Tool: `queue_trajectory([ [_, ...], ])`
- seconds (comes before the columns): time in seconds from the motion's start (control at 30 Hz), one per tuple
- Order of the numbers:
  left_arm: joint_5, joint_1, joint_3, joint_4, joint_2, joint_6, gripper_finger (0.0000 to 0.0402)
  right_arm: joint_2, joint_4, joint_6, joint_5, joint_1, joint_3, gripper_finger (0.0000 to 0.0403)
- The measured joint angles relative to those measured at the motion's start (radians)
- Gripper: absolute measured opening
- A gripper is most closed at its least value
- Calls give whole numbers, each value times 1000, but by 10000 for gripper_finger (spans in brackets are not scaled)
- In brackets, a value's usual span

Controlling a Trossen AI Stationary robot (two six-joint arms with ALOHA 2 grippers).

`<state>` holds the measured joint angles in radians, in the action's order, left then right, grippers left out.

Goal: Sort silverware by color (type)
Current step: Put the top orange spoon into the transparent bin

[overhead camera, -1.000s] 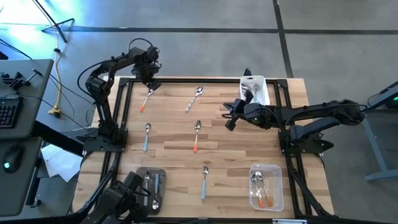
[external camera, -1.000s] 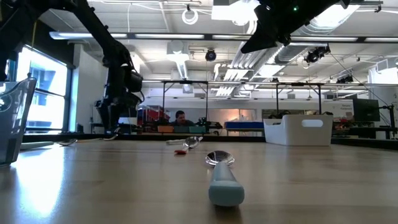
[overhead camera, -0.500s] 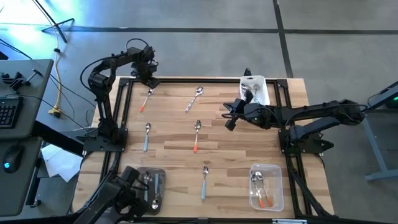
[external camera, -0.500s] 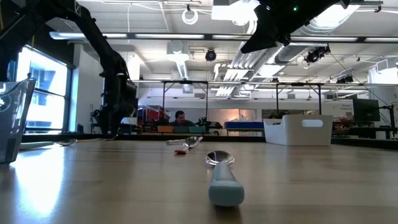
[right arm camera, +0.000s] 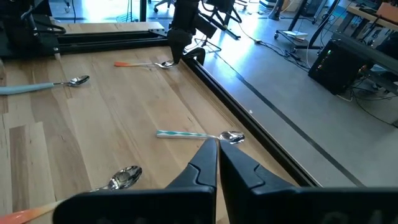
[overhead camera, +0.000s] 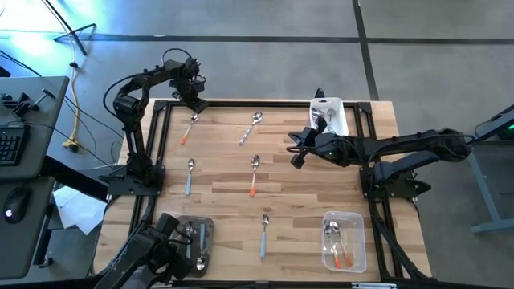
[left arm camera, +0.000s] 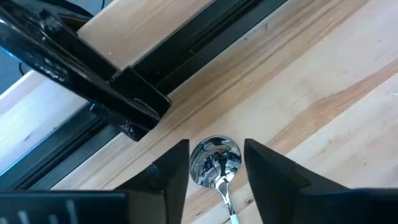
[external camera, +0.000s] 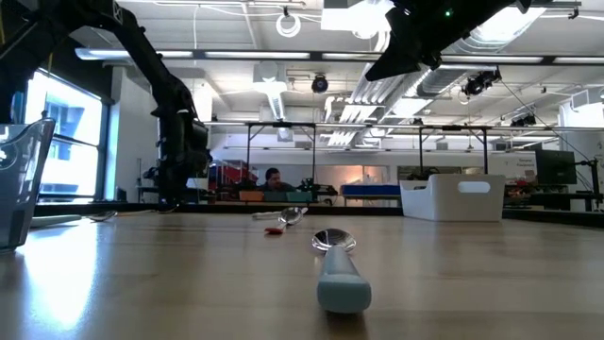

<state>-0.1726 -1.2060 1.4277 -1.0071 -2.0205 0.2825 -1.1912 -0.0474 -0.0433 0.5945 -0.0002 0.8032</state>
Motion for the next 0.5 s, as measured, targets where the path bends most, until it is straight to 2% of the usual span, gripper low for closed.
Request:
queue_trajectory([
  [0.5,-9,-3,0,-9,0,46,47,0,0,0,0,0,0,0],
])
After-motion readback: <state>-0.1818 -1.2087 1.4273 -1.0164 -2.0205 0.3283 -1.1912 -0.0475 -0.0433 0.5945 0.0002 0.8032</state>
